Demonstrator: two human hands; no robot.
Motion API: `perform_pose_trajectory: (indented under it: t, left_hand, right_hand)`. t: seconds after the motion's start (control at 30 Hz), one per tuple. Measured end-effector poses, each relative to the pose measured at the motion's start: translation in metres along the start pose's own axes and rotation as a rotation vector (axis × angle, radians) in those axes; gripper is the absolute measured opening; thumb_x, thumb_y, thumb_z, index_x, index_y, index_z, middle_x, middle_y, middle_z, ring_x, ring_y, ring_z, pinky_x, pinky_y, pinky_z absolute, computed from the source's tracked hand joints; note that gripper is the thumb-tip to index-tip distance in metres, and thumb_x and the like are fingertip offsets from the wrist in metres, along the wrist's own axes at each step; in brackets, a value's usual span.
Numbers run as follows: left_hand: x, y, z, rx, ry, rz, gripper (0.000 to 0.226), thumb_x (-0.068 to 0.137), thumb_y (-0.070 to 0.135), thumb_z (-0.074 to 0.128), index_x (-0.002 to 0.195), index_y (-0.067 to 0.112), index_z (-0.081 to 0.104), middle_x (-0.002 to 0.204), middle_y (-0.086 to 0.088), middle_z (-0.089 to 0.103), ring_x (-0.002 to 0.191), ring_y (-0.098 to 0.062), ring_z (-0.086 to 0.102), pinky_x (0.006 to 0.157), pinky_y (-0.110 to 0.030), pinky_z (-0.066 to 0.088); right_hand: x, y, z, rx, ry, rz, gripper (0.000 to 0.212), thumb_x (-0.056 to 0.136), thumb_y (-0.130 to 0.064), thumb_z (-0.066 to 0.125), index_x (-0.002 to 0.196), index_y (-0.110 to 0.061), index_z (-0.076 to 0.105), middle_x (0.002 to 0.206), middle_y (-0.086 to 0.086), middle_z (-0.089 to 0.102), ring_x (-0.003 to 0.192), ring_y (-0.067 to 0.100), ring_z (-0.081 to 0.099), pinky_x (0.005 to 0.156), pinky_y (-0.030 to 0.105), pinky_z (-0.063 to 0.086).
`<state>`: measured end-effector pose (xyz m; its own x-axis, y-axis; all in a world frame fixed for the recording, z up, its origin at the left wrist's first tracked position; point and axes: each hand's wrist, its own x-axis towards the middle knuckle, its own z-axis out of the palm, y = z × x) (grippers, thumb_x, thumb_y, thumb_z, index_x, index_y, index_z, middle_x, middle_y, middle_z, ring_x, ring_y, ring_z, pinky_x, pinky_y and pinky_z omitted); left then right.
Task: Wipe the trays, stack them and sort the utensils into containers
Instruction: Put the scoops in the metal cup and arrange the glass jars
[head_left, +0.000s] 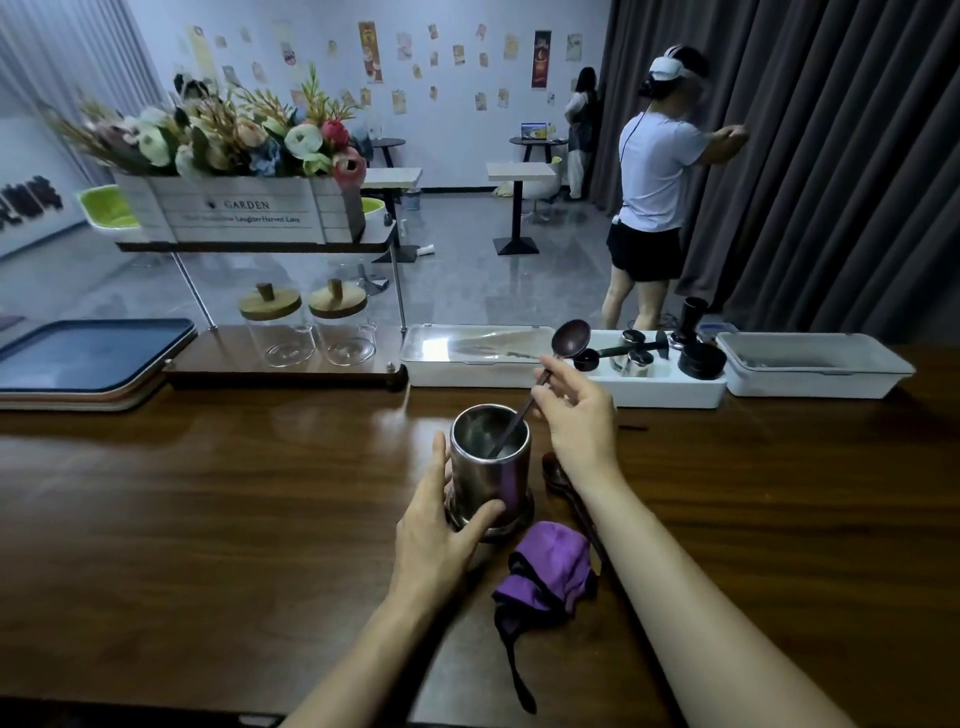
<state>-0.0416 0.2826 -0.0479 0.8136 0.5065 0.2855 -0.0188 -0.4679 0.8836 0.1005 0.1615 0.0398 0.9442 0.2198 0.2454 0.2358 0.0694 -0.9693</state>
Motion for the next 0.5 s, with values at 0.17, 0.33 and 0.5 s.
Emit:
perform_pose_trajectory:
  t: [0.17, 0.33, 0.5]
  left_hand:
    - [0.004, 0.007, -0.002, -0.098, 0.111, 0.023, 0.085, 0.08, 0.073, 0.065, 0.15, 0.064, 0.018, 0.143, 0.028, 0.052, 0.133, 0.006, 0.05, 0.113, -0.041, 0.046]
    - [0.017, 0.016, -0.002, -0.167, 0.064, 0.039, 0.086, 0.077, 0.071, 0.072, 0.153, 0.053, 0.034, 0.139, 0.023, 0.06, 0.13, -0.001, 0.056, 0.111, -0.039, 0.048]
    - [0.023, 0.02, -0.001, -0.176, 0.02, 0.042, 0.075, 0.078, 0.057, 0.075, 0.147, 0.043, 0.05, 0.136, 0.013, 0.065, 0.124, -0.001, 0.061, 0.105, -0.033, 0.052]
  right_hand:
    - [-0.014, 0.004, -0.003, -0.086, -0.081, -0.022, 0.041, 0.091, -0.003, 0.067, 0.129, -0.02, 0.068, 0.111, -0.008, 0.074, 0.102, -0.004, 0.067, 0.092, 0.013, 0.05]
    - [-0.021, 0.001, -0.006, -0.246, -0.166, -0.087, 0.027, 0.094, -0.018, 0.068, 0.12, -0.025, 0.074, 0.108, -0.014, 0.074, 0.1, -0.014, 0.063, 0.084, 0.001, 0.042]
    - [-0.025, 0.011, -0.005, -0.27, -0.215, -0.052, 0.024, 0.099, -0.026, 0.061, 0.119, -0.03, 0.074, 0.12, -0.016, 0.07, 0.12, -0.008, 0.056, 0.104, 0.014, 0.042]
